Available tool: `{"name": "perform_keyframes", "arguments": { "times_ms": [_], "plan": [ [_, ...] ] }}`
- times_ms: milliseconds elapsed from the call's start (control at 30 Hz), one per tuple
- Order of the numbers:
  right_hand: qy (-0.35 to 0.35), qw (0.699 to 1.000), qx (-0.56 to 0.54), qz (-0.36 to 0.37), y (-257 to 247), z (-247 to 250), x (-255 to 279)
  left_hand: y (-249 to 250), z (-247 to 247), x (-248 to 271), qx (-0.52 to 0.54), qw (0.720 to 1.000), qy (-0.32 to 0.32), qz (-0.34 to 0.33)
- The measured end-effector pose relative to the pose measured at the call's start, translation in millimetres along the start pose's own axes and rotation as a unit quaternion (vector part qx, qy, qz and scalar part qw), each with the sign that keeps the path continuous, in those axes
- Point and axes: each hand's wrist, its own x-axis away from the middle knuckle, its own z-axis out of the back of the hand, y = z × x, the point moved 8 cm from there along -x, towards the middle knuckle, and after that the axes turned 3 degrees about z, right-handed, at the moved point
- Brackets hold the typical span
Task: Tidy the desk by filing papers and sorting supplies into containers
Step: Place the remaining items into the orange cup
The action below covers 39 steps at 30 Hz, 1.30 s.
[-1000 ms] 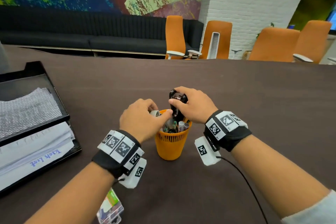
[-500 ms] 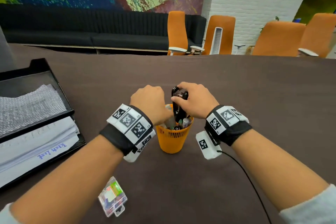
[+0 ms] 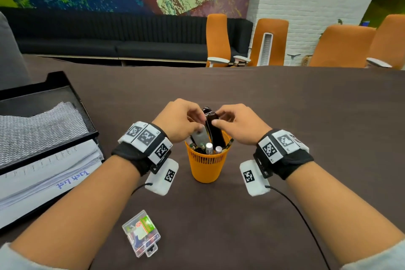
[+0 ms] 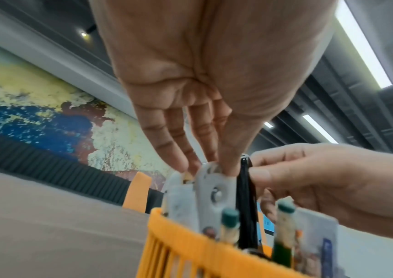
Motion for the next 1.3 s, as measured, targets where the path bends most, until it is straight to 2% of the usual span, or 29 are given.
{"name": "perform_keyframes", "arguments": {
  "times_ms": [67, 133, 200, 300, 333, 400, 467, 567, 600, 633, 700, 767, 867, 1000, 1067, 1167, 1233, 1300],
  "plan": [
    [-0.037, 0.995, 0.096, -0.007, 5.5, -10.1, 3.4, -9.2, 2.7, 3.1, 0.031, 0.999, 0.017, -0.005],
    [-0.05, 0.99, 0.132, -0.018, 12.5, -19.2, 9.0, -19.3, 2.8, 6.0, 0.071, 0.997, 0.024, -0.003],
    [-0.013, 0.994, 0.106, -0.014, 14.6, -17.7, 12.0, -25.4, 4.0, 9.6, 0.093, 0.995, 0.043, 0.005],
    [0.091, 0.996, 0.007, 0.009, 12.3, -3.6, 7.9, -39.1, 1.1, 12.3, 0.043, 0.994, 0.081, 0.061],
    [0.101, 0.995, -0.019, 0.014, 9.4, -1.0, 4.9, -43.9, -6.5, 12.5, 0.048, 0.994, 0.053, 0.081],
    [0.073, 0.996, -0.045, 0.016, 3.1, -4.4, -2.9, -48.6, -27.4, 16.5, 0.091, 0.991, -0.034, 0.097],
    [0.077, 0.995, -0.044, 0.034, -11.3, -3.7, -3.5, -48.9, -41.1, 20.4, 0.134, 0.984, -0.087, 0.085],
    [0.217, 0.966, -0.058, 0.131, -59.6, 9.1, 23.2, -54.5, -44.7, 19.9, 0.165, 0.98, -0.1, 0.05],
    [0.23, 0.955, -0.083, 0.166, -79.0, 4.0, 36.5, -58.9, -41.7, 19.3, 0.163, 0.981, -0.099, 0.045],
    [0.217, 0.952, -0.109, 0.189, -96.5, -7.1, 48.9, -64.9, -38.1, 18.3, 0.17, 0.98, -0.096, 0.039],
    [0.134, 0.96, -0.128, 0.212, -126.2, -42.6, 70.5, -78.1, -29.8, 21.6, 0.219, 0.968, -0.102, 0.061],
    [0.026, 0.978, -0.04, 0.204, -141.5, -89.2, 82.1, -92.3, -21.1, 25.2, 0.241, 0.963, -0.083, 0.087],
    [-0.146, 0.968, 0.128, 0.157, -136.6, -158.3, 84.0, -114.3, -9.6, 30.8, 0.148, 0.982, -0.028, 0.115],
    [-0.246, 0.941, 0.193, 0.129, -127.7, -206.1, 98.8, -138.7, -6.8, 38.3, 0.049, 0.992, -0.01, 0.119],
    [-0.265, 0.931, 0.211, 0.137, -123.9, -212.6, 103.5, -145.2, -3.2, 41.4, 0.061, 0.989, -0.002, 0.132],
    [-0.259, 0.935, 0.196, 0.143, -119.9, -195.0, 101.6, -145.4, 1.3, 43.6, 0.111, 0.985, 0.019, 0.134],
    [-0.228, 0.95, 0.169, 0.131, -118.5, -166.9, 101.1, -139.4, -2.5, 43.6, 0.142, 0.982, 0.003, 0.125],
    [-0.167, 0.971, 0.133, 0.112, -122.7, -119.7, 99.9, -129.3, -14.8, 44.9, 0.19, 0.974, -0.039, 0.122]
  ]
}}
